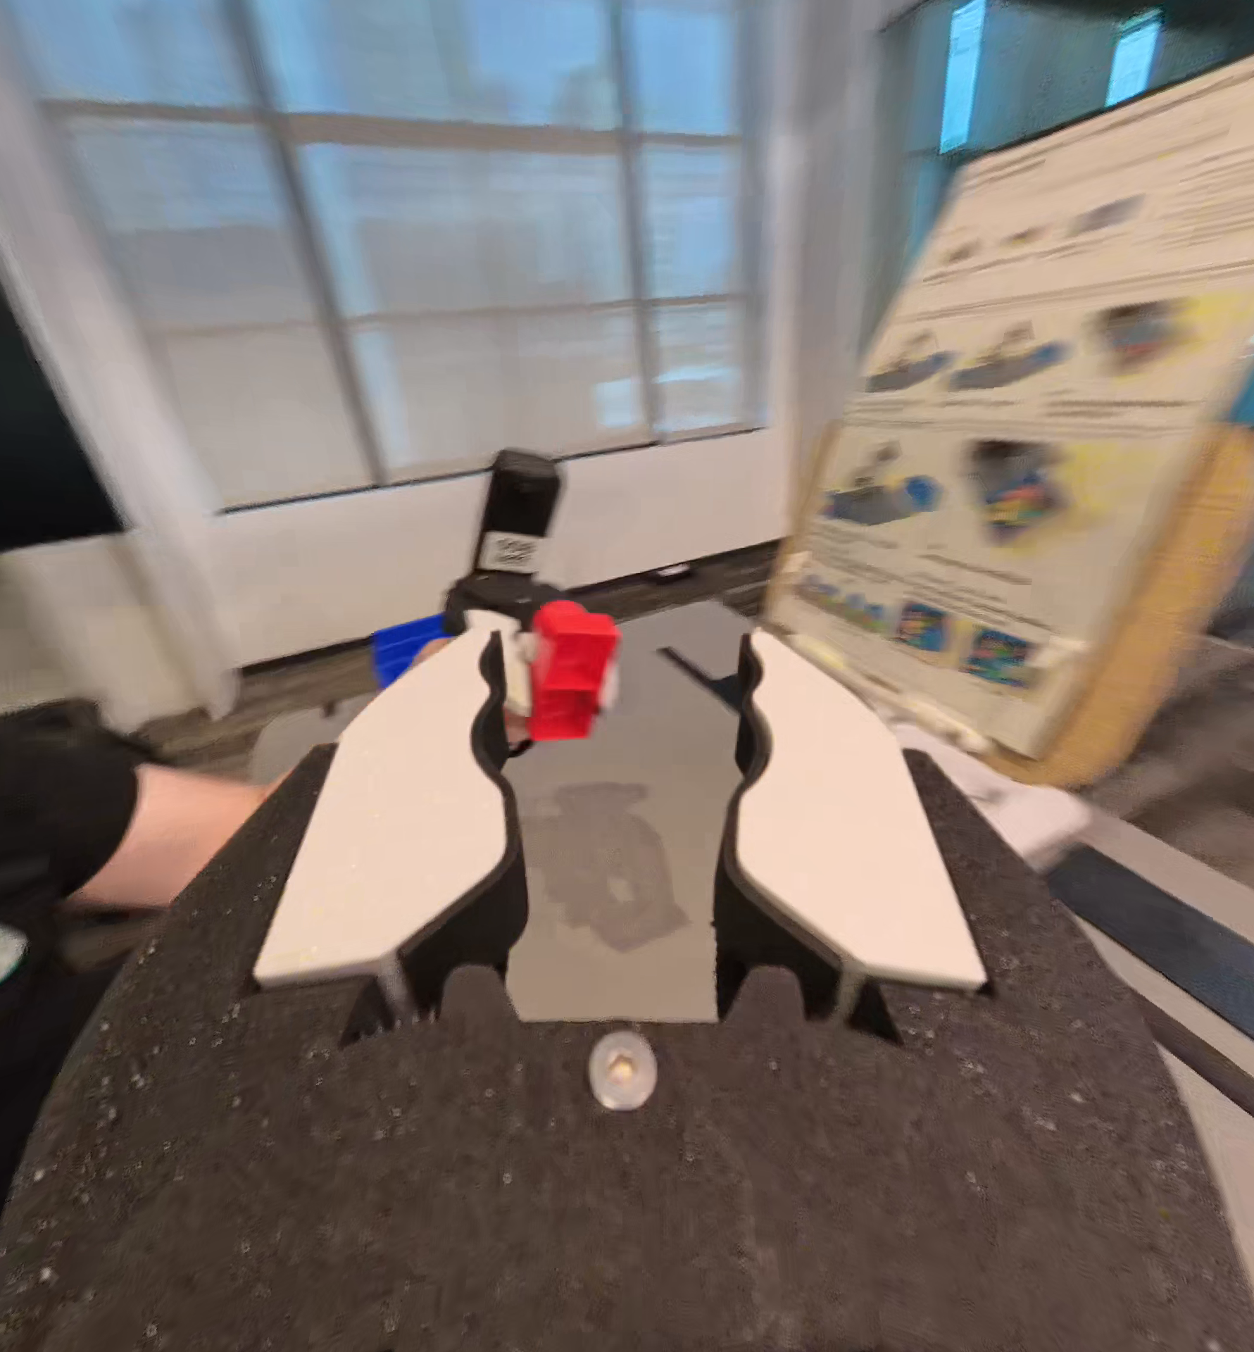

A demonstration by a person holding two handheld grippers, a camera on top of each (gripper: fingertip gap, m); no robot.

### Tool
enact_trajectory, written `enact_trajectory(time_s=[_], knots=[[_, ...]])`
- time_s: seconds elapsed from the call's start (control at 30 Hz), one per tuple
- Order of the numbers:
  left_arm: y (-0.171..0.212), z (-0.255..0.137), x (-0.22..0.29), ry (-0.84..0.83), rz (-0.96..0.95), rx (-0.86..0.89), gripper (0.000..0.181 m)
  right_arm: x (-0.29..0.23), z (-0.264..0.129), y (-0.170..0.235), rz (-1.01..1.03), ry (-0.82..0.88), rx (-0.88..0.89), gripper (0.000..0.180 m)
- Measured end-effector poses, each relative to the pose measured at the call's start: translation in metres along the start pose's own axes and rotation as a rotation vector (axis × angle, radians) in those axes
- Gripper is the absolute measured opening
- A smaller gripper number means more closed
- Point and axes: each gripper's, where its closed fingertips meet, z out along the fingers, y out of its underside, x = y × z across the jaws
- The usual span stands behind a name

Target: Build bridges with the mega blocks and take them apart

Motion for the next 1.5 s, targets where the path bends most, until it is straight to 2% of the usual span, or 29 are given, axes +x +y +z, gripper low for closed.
enact_trajectory(time_s=[0.1, 0.2, 0.23, 0.3, 0.47, 0.57, 0.6, 0.67, 0.73, 0.77, 0.8, 0.9, 1.0, 1.07, 1.13, 1.3, 1.37, 1.43, 1.5], knots=[[0.005, 0.005, 0.003, 0.015, 0.009, -0.031, 0.035, -0.014, 0.058, 0.033, 0.019, -0.096, -0.141, 0.066], [0.006, 0.005, 0.005, 0.013, 0.027, -0.036, 0.035, -0.016, 0.096, 0.066, 0.073, -0.141, -0.246, 0.065], [0.005, 0.005, 0.006, 0.009, 0.033, -0.036, 0.034, -0.02, 0.102, 0.075, 0.101, -0.179, -0.281, 0.063], [0.006, 0.005, 0.005, -0.004, 0.046, -0.045, 0.035, -0.033, 0.108, 0.082, 0.135, -0.287, -0.297, 0.037], [0.003, 0.004, 0.007, 0.011, 0.036, -0.027, 0.034, -0.028, 0.096, 0.071, 0.094, -0.254, -0.277, 0.036], [-0.001, -0.002, 0.008, 0.025, 0.021, -0.011, 0.028, -0.001, 0.05, 0.049, 0.043, -0.094, -0.244, 0.036], [-0.003, -0.005, 0.007, 0.019, 0.021, -0.006, 0.028, 0.024, 0.022, 0.047, 0.01, 0.069, -0.265, 0.036], [-0.007, -0.011, 0.006, 0.009, 0.03, 0.009, 0.028, 0.091, -0.062, 0.056, -0.049, 0.537, -0.371, 0.036], [-0.01, -0.017, 0.006, 0.0, 0.036, 0.018, 0.028, 0.136, -0.165, 0.084, 0.048, 0.93, -0.512, 0.037], [-0.011, -0.02, 0.005, -0.004, 0.037, 0.021, 0.028, 0.148, -0.206, 0.1, 0.131, 1.05, -0.536, 0.037], [-0.012, -0.022, 0.005, -0.005, 0.036, 0.026, 0.028, 0.154, -0.235, 0.114, 0.21, 1.104, -0.523, 0.037], [-0.015, -0.026, 0.003, -0.015, 0.032, 0.041, 0.028, 0.17, -0.284, 0.135, 0.322, 1.211, -0.42, 0.037], [-0.016, -0.029, 0.004, -0.006, 0.024, 0.048, 0.027, 0.186, -0.311, 0.148, 0.351, 1.388, -0.447, 0.044], [-0.017, -0.031, 0.004, -0.013, 0.025, 0.047, 0.027, 0.188, -0.311, 0.147, 0.357, 1.43, -0.463, 0.051], [-0.019, -0.034, 0.006, -0.027, 0.031, 0.046, 0.027, 0.187, -0.297, 0.125, 0.31, 1.399, -0.363, 0.058], [-0.05, -0.076, 0.059, -0.01, 0.07, 0.129, 0.025, 0.168, -0.231, 0.053, 0.076, 1.159, -0.086, 0.061], [-0.061, -0.109, 0.068, -0.148, 0.101, 0.154, 0.025, 0.16, -0.203, 0.043, 0.064, 1.033, -0.047, 0.06], [-0.061, -0.157, 0.048, -0.441, 0.157, 0.08, 0.027, 0.158, -0.182, 0.043, 0.078, 0.945, -0.037, 0.059], [-0.058, -0.213, 0.027, -0.7, 0.269, -0.017, 0.042, 0.161, -0.171, 0.049, 0.096, 0.909, -0.055, 0.059]])
